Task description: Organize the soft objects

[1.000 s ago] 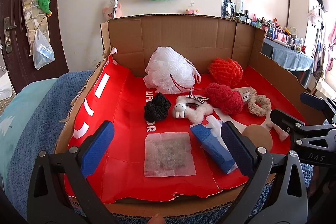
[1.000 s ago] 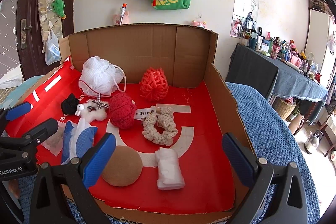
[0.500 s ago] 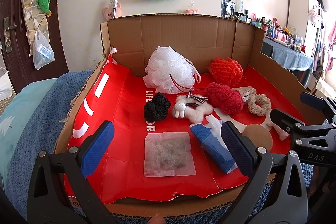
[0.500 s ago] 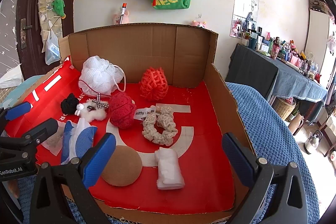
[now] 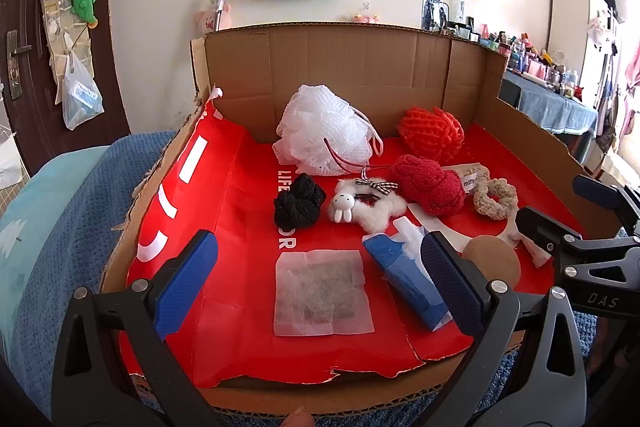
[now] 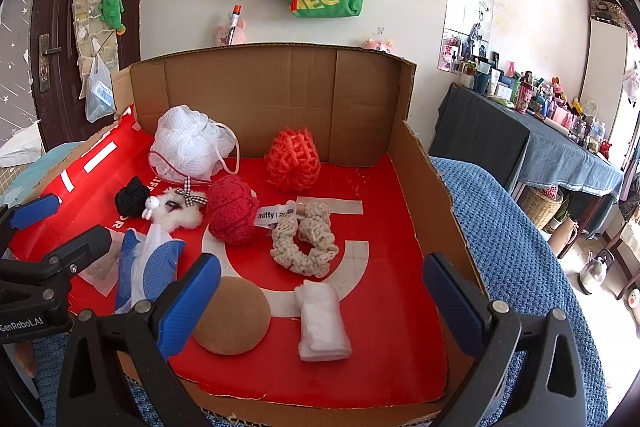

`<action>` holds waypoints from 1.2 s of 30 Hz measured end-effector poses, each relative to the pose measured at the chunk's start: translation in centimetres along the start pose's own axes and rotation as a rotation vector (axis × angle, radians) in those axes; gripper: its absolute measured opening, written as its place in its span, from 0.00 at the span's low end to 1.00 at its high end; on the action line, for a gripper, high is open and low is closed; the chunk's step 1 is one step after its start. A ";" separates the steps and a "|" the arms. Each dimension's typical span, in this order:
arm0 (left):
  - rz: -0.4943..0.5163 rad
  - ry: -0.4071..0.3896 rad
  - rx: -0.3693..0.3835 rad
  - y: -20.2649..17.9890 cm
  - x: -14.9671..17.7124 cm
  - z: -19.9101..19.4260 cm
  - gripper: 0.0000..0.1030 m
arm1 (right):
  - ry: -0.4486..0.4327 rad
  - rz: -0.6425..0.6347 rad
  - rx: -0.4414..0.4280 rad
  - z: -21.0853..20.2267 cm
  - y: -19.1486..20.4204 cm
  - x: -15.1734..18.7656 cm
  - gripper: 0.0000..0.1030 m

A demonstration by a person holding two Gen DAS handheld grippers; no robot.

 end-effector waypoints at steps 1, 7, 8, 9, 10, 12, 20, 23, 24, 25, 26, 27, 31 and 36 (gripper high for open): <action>0.001 0.000 0.000 0.0 -0.1 0.1 1.00 | 0.000 0.000 0.000 0.0 0.1 0.0 1.00; 0.001 -0.005 -0.004 0.0 0.0 -0.2 1.00 | -0.002 0.009 -0.022 -0.1 0.1 0.0 1.00; 0.000 -0.009 -0.008 0.1 -0.1 -0.4 1.00 | 0.001 0.020 -0.031 -0.3 -0.1 -0.1 1.00; -0.003 -0.015 -0.009 0.0 0.0 -0.9 1.00 | 0.004 0.029 -0.040 -0.4 -0.1 -0.1 1.00; -0.005 -0.016 -0.004 0.0 -0.2 -1.2 1.00 | 0.008 0.044 -0.051 -0.8 -0.4 -0.3 1.00; -0.017 -0.022 0.012 0.0 -0.5 -2.3 1.00 | 0.004 0.057 -0.055 -1.6 -0.4 -0.5 1.00; -0.028 -0.023 0.027 -0.3 0.1 -8.0 1.00 | -0.035 0.014 -0.042 -7.9 0.2 0.1 1.00; -0.032 0.012 0.041 -0.8 1.7 -9.5 1.00 | -0.018 0.025 -0.052 -9.9 0.3 1.6 1.00; -0.029 0.032 0.035 -0.9 2.4 -9.8 1.00 | -0.002 0.021 -0.046 -10.2 0.3 2.2 1.00; -0.030 0.057 0.032 -1.0 3.2 -9.9 1.00 | 0.023 0.015 -0.038 -10.4 0.4 3.1 1.00; -0.035 0.079 0.037 -1.1 4.0 -9.9 1.00 | 0.043 0.015 -0.036 -10.4 0.3 3.8 1.00; -0.044 0.110 0.050 -1.2 5.1 -9.8 1.00 | 0.070 0.022 -0.039 -10.3 0.2 4.8 1.00; -0.050 0.208 0.060 -1.7 8.2 -8.6 1.00 | 0.186 0.044 -0.052 -8.5 0.0 8.0 1.00; -0.023 0.274 0.042 -2.8 10.1 -7.6 1.00 | 0.257 0.035 -0.012 -7.0 -0.3 10.2 1.00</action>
Point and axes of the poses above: each gripper's, at about its wrist camera, not at the fingertips, and z roughly the way its jaws point, y to its left, x to its underside, the point moved 7 cm from there along z, roughly the way its jaws point, and after that the axes turned 6 degrees about z, right-handed, at the moved point
